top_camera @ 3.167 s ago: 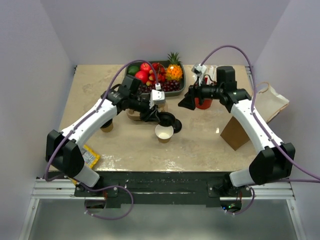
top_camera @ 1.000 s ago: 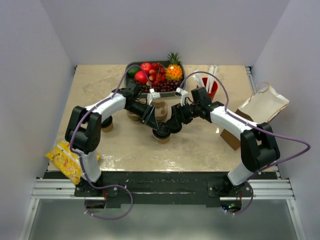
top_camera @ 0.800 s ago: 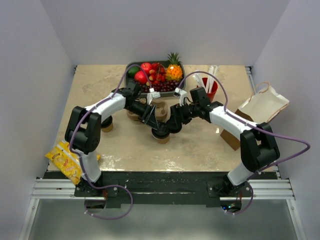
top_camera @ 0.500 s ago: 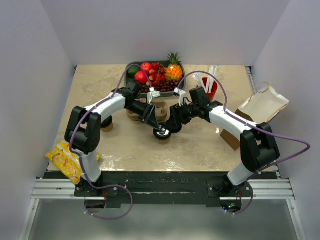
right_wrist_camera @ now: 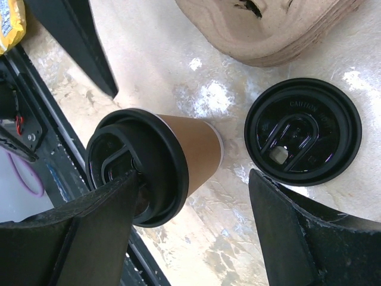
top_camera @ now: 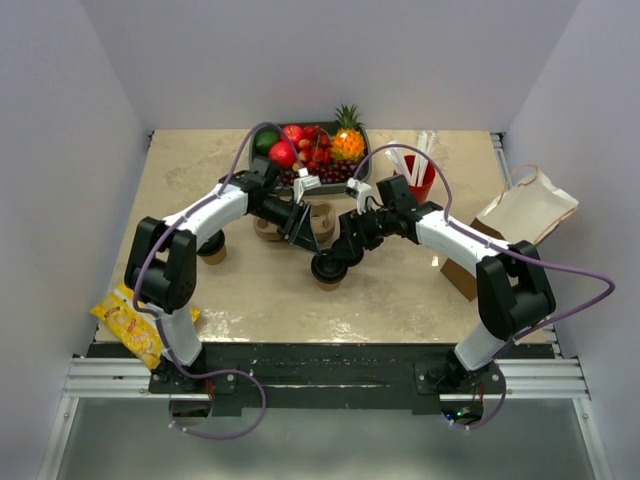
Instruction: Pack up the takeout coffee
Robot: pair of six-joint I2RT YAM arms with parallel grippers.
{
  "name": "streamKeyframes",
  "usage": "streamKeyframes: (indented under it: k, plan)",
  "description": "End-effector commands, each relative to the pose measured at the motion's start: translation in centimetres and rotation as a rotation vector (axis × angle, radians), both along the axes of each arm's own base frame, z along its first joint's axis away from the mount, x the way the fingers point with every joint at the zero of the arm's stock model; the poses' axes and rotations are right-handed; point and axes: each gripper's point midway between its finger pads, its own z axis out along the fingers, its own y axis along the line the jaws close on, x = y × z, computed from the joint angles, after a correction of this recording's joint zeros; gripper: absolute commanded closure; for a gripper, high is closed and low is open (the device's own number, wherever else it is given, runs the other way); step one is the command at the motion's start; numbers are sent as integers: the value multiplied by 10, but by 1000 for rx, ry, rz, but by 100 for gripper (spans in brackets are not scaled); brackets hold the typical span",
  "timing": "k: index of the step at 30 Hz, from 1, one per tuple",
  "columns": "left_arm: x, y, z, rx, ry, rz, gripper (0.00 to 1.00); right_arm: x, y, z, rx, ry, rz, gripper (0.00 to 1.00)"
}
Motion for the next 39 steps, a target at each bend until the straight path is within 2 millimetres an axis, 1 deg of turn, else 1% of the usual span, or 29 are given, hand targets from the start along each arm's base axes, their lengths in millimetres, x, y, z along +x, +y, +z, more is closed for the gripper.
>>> streamKeyframes:
  k: [1,2,3,5,6,7,8,9,10,11,12,13,14,15,17,18,20,21,22,23,24,25,26,27,33,35,37,39]
  plan:
    - [21,-3,32,-20,-142,23,35,9,7,14,9,-54,12,23]
    - [23,-3,30,-10,-143,27,29,9,7,14,9,-54,13,23]
    - [28,-1,28,17,-164,43,26,9,8,15,9,-57,16,23]
    - [39,1,36,38,-221,73,20,8,10,14,6,-55,23,23]
    - [46,7,34,78,-240,116,15,9,10,15,5,-58,23,23]
    - [49,12,31,103,-248,139,10,9,10,15,3,-59,23,23]
    - [51,16,33,122,-271,165,1,9,9,13,-2,-59,22,23]
    - [55,23,28,165,-283,196,1,9,10,13,-1,-57,22,23]
    - [50,28,20,187,-272,201,0,9,10,13,0,-58,22,23]
    - [50,29,27,172,-311,217,0,9,10,13,1,-56,24,23]
    - [50,31,27,167,-303,247,1,8,11,14,5,-54,27,23]
    - [41,33,18,163,-271,264,1,8,12,15,11,-57,34,23]
    - [45,29,28,115,-319,284,0,9,14,19,23,-68,45,23]
    - [40,25,28,87,-276,288,0,7,17,24,43,-74,67,23]
    - [33,22,13,73,-218,265,0,8,22,35,77,-95,85,22]
    - [26,18,12,44,-183,233,0,6,24,42,103,-99,105,21]
    - [22,13,6,9,-157,205,0,4,26,49,126,-99,124,20]
    - [13,12,2,-14,-105,200,0,0,27,53,153,-90,143,20]
    - [16,8,4,-45,-123,199,1,-4,28,52,165,-73,156,20]
    - [15,7,2,-59,-110,198,1,-7,27,52,169,-60,160,20]
    - [9,6,-3,-69,-69,200,1,-10,27,52,177,-46,167,20]
    - [10,5,-4,-74,-69,200,2,-12,26,50,175,-37,169,20]
    - [10,5,-11,-64,-45,202,3,-12,25,48,173,-30,164,20]
    - [10,6,-14,-61,-38,202,3,-13,24,49,174,-28,164,20]
    - [9,6,-30,-51,23,216,6,-21,18,33,138,11,176,21]
    - [11,8,-32,-52,35,227,7,-26,16,25,120,54,174,21]
    - [12,11,-32,-57,54,238,8,-25,15,19,107,38,188,22]
    - [16,18,-29,-65,59,261,8,-20,15,16,99,37,174,22]
